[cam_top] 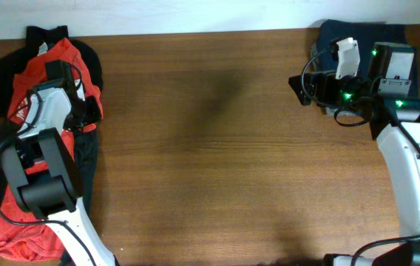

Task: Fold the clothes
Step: 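Reach the left gripper to the red t-shirt and grasp its top edge, then lift the red t-shirt up with the left gripper off the black shirt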

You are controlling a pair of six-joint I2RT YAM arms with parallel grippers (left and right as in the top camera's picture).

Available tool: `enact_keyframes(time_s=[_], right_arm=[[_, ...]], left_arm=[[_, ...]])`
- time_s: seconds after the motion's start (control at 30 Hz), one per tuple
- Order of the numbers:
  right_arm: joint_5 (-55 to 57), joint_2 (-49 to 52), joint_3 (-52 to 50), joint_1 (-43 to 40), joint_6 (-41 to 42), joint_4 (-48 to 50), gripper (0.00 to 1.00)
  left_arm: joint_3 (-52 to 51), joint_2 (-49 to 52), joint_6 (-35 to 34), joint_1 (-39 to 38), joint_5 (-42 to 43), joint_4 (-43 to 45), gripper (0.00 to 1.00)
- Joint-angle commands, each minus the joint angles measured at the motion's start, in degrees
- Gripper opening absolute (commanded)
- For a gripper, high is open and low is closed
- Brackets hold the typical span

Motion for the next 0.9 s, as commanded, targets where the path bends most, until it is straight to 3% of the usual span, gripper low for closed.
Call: enact_keyframes(time_s=[0.0, 0.13, 0.33, 0.57, 0.7, 0.87], right_arm=[[-0.3, 0.2, 1.3, 0.4, 0.3, 0.7, 0.99], [-0.3, 0.2, 1.3, 0.4, 0.3, 1.3, 0.99], [-0.3, 0.6, 1.3, 0.4, 0.3, 2.1, 0.99], [-0.3, 1.5, 1.3, 0.4, 0.3, 2.2, 0.99], [-0.5, 1.8, 1.3, 0.4, 0.3, 2.4, 0.99], [-0.5, 1.7, 1.3, 0.3, 0.3, 2.8, 0.99]], left_arm=[[2.9, 0.0, 0.3, -0.5, 1.6, 0.1, 0.28], [6.3, 0.0, 0.2, -0.5, 1.7, -2.2, 0.21], [13.1, 0.0, 0.3, -0.5, 5.6, -7.6, 0.01], [16.1, -0.2, 0.3, -0.5, 9.6, -10.8, 0.01], [27.5, -0.5, 1.0, -2.5, 17.4, -18.9, 0.01], [38.8, -0.6, 3.4, -9.0, 17.4, -26.3, 0.01]])
